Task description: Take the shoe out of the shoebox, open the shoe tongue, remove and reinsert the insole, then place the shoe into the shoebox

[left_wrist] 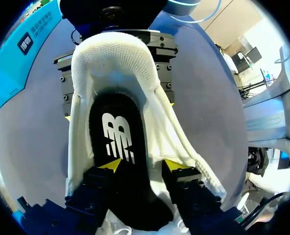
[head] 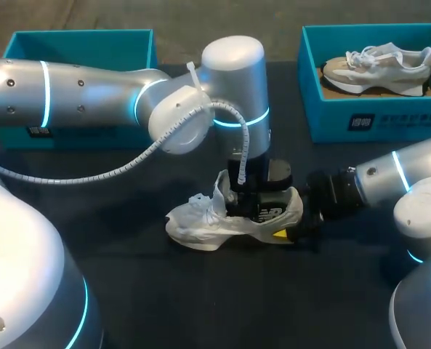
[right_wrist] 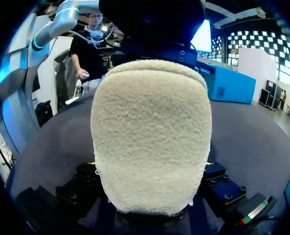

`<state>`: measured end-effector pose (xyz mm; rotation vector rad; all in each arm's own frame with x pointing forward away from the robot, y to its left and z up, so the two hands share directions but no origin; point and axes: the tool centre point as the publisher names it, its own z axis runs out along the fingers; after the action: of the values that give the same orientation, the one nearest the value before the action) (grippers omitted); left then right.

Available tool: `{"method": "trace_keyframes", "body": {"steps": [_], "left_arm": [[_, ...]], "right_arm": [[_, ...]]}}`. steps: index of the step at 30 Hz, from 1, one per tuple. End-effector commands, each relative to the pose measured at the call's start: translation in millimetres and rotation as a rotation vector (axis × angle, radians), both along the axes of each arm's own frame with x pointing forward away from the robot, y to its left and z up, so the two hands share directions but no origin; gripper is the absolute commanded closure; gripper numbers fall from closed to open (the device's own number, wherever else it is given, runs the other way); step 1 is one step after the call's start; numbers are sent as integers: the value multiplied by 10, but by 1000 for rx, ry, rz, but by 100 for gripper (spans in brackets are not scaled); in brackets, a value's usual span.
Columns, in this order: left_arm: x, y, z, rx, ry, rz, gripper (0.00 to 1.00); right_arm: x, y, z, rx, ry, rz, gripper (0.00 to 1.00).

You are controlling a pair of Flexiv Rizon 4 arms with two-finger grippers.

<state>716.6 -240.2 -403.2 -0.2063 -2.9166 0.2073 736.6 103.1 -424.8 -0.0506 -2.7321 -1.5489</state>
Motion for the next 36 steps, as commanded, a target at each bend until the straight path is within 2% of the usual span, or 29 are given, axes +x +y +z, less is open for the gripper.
{"method": "trace_keyframes", "body": {"steps": [1, 3, 6, 9, 12, 19, 22, 26, 28, 32, 36], "left_arm": [[-25, -71, -153, 20, -28, -3, 43], [-20, -75, -189, 26, -55, 2, 42], [-2, -67, -221, 23, -84, 12, 36], [45, -45, -228, 19, -97, 25, 38], [97, -20, -217, 17, -112, 40, 48], [163, 3, -221, 28, -146, 50, 54], [173, -5, -248, 35, -155, 49, 65], [189, -12, -298, 56, -183, 40, 85], [195, -12, -307, 56, -183, 40, 100], [228, 23, -283, 55, -193, 44, 100], [258, 85, -173, 36, -181, 61, 100]], "right_arm": [[0, 3, 6, -3, 0, -1, 100], [0, 3, 6, -3, 0, -1, 100], [0, 3, 6, -3, 0, -1, 100], [0, 3, 6, -3, 0, -1, 100], [0, 3, 6, -3, 0, -1, 100], [0, 3, 6, -3, 0, -1, 100], [0, 3, 6, -3, 0, -1, 100], [0, 3, 6, -3, 0, -1, 100], [0, 3, 6, -3, 0, -1, 100], [0, 3, 6, -3, 0, -1, 100], [0, 3, 6, -3, 0, -1, 100]]}}
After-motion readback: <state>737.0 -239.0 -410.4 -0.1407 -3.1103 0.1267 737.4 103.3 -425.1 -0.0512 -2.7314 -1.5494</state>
